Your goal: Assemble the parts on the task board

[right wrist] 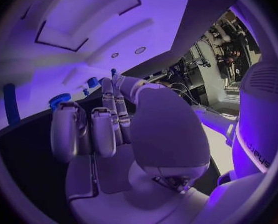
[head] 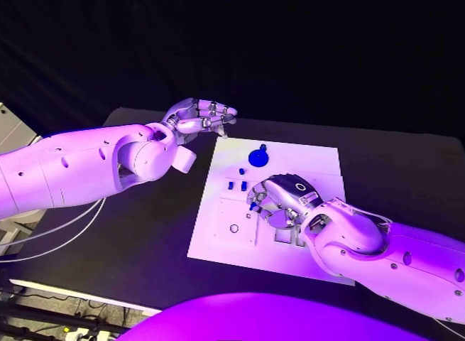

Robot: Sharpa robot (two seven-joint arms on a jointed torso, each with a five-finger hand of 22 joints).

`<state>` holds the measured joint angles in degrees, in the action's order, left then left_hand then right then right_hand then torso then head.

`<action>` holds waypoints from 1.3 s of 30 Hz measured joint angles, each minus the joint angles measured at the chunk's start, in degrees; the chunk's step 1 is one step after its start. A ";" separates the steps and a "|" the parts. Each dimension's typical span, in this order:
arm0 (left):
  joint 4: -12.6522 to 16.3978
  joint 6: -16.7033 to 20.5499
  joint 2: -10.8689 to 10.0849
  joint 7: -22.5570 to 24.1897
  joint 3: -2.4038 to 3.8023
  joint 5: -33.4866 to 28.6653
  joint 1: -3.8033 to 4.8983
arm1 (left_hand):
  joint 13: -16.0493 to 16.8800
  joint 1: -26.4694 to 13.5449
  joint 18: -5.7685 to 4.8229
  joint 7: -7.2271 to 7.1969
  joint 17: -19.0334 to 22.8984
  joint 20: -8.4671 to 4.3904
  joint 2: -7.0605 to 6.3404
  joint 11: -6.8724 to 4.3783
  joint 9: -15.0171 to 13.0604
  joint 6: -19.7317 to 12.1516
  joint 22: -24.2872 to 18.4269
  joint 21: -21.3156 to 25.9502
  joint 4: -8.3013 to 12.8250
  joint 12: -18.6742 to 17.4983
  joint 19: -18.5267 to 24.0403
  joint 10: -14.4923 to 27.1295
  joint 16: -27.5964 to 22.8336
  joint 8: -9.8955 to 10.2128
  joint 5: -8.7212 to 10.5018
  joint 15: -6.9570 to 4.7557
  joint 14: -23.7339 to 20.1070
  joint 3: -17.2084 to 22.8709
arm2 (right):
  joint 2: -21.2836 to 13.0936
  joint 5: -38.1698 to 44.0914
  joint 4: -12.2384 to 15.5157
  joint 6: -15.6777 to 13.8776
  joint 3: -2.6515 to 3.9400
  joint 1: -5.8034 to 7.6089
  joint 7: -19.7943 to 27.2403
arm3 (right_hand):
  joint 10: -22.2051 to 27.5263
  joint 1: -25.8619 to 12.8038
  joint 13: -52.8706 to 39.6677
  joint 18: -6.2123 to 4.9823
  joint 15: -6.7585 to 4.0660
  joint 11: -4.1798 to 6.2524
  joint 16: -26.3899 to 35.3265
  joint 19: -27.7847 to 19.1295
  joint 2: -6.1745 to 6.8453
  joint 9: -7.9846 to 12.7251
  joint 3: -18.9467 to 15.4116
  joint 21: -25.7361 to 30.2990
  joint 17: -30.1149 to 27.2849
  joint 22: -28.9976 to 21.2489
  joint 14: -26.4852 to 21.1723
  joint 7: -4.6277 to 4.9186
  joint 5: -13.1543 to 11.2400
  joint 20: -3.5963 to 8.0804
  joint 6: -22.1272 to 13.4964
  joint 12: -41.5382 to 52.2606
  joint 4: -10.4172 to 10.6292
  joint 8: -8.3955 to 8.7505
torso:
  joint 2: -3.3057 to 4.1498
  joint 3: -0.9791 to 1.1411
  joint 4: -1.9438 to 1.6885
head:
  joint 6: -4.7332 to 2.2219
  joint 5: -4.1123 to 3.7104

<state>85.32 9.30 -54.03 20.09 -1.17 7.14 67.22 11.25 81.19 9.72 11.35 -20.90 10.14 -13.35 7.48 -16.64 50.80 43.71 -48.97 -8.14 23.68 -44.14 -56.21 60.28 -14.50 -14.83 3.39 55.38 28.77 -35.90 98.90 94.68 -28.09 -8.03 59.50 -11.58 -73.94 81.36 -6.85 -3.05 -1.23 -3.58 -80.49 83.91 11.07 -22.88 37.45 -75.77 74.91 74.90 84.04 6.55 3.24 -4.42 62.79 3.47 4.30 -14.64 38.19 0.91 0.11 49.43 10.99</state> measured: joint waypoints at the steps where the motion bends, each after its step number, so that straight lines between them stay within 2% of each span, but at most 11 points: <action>1: 0.01 0.02 0.02 0.00 0.00 -0.02 0.00 | 0.00 0.00 0.00 0.00 0.00 0.00 0.00 0.00 0.00 0.00 0.00 0.00 0.00 0.00 0.00 0.00 0.00 0.00 0.00 0.00 0.00 0.00 | 0.12 0.11 -0.05 0.10 -0.02 -0.06 -0.06 | 0.00 -0.03 0.00 0.00 0.00 0.00 0.00 0.00 0.03 0.00 0.00 0.00 0.00 0.00 0.00 0.00 0.00 0.00 0.00 0.01 0.00 0.00 | 0.01 0.02 0.01 | 0.08 0.05; 19: 0.07 0.06 0.19 -0.04 -0.01 -0.34 0.00 | 0.00 0.00 0.00 0.00 0.00 0.00 0.00 0.00 0.00 0.00 0.01 0.00 0.00 0.00 0.00 0.00 0.00 0.00 0.00 0.00 0.00 0.00 | 1.72 1.49 -1.84 2.28 -0.36 -0.51 -0.82 | -0.04 -0.33 0.01 0.00 0.00 -0.04 0.00 0.00 0.34 -0.09 0.00 0.00 0.04 0.04 0.00 0.15 -0.06 0.00 0.13 0.01 -0.31 0.03 | 0.01 0.12 0.11 | 0.49 0.48; 39: -0.24 0.03 0.18 -0.20 -0.01 -0.45 0.00 | -0.01 0.00 0.00 0.00 0.05 0.00 0.00 0.21 0.05 0.00 -0.12 0.00 0.00 0.28 0.00 0.21 0.00 0.00 0.00 0.00 0.00 0.00 | 1.72 2.22 -1.57 2.70 -0.41 -0.61 -1.03 | -0.05 -0.33 0.10 -0.01 0.00 -0.05 0.00 0.00 0.34 -0.10 -0.01 0.00 0.02 0.03 0.00 0.13 0.01 0.00 0.11 -0.02 -0.31 0.19 | -0.03 0.13 0.13 | 0.58 0.60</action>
<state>85.08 9.32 -53.85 19.89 -1.19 6.69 67.23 11.24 81.19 9.72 11.35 -20.85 10.14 -13.35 7.69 -16.58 50.80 43.59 -48.98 -8.14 23.96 -44.13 -56.00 60.28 -14.50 -14.83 3.39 55.38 28.77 -34.17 101.12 93.11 -25.40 -8.44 58.89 -12.61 -73.99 81.03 -6.75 -3.05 -1.23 -3.63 -80.49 83.91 11.42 -22.98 37.44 -75.77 74.93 74.93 84.04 6.68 3.25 -4.42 62.90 3.45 3.99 -14.45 38.17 1.03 0.24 50.01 11.59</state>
